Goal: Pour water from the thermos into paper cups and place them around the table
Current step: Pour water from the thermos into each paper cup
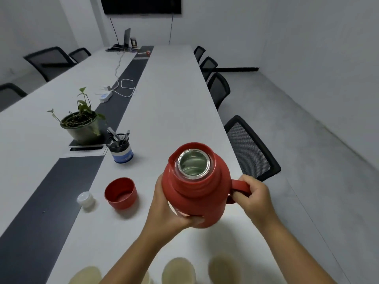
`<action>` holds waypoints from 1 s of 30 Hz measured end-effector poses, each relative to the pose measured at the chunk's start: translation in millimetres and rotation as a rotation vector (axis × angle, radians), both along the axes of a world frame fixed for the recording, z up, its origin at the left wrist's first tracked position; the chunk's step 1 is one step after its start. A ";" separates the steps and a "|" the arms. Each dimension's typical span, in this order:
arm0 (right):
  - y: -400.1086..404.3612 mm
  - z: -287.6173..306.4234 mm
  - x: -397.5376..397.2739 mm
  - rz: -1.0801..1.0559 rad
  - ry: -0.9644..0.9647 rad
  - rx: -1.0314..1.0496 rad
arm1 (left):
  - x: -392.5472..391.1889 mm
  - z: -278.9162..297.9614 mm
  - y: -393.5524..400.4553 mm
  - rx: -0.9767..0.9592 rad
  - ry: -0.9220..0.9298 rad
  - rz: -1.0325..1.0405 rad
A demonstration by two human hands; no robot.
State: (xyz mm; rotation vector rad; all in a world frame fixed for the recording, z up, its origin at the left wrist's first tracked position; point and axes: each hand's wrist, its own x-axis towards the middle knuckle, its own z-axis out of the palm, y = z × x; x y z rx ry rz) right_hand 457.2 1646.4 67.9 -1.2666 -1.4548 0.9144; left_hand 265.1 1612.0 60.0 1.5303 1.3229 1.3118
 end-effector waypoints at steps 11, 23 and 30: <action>-145.7 41.1 112.1 0.091 0.056 0.106 | 109.6 33.4 -148.5 -0.159 -0.191 0.057; -242.4 7.6 182.5 0.199 -0.293 0.055 | 191.5 -36.8 -267.8 -0.363 -0.501 0.041; -244.9 -16.8 183.1 0.262 -0.414 0.039 | 205.1 -77.2 -284.2 -0.479 -0.582 0.105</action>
